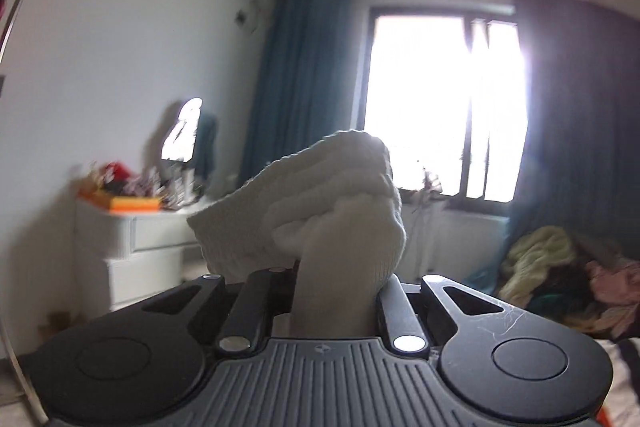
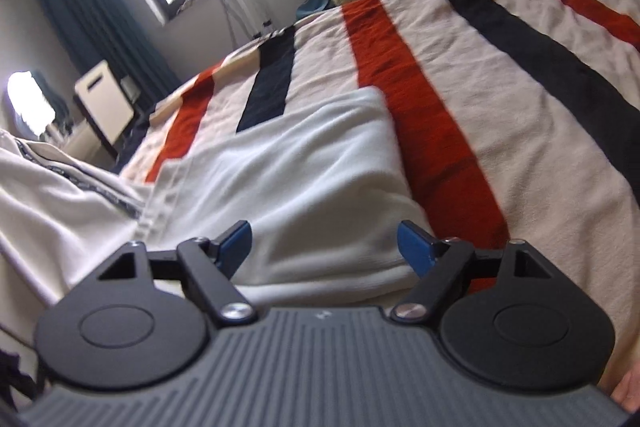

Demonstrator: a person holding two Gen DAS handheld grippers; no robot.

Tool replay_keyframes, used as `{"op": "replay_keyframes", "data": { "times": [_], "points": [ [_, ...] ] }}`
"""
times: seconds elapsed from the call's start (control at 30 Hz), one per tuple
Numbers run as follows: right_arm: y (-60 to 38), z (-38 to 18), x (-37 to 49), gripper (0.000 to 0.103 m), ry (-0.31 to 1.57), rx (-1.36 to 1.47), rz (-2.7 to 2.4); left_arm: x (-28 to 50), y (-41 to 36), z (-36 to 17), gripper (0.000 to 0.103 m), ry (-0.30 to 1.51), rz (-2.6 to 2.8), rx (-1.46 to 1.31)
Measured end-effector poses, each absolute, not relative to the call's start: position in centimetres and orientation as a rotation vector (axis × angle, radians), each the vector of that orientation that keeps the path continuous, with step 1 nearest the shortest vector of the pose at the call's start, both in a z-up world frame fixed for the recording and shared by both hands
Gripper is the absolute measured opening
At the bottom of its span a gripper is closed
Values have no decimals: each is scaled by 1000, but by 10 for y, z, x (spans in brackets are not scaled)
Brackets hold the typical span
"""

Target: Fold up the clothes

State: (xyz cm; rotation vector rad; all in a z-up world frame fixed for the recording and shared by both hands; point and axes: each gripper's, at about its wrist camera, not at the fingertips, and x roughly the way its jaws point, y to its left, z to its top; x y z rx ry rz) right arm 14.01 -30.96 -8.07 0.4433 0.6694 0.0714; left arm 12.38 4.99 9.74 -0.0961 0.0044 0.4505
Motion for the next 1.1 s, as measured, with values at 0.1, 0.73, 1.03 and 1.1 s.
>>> {"op": "replay_keyframes", "data": {
  "times": [0.1,0.73,1.03,1.1],
  "points": [
    [-335,-76,137,81,635,522,11,133,-16,97,12,-36,383,-79],
    [-410,-97,142,84,566,937,20,207,-218,-103,39,430,-72,118],
    [-382,-108,155,83,611,1093,296,162,-96,-46,87,518,-192,-61],
    [-375,-111,159,83,622,1123,351,141,-70,-35,89,483,-179,-66]
  ]
}}
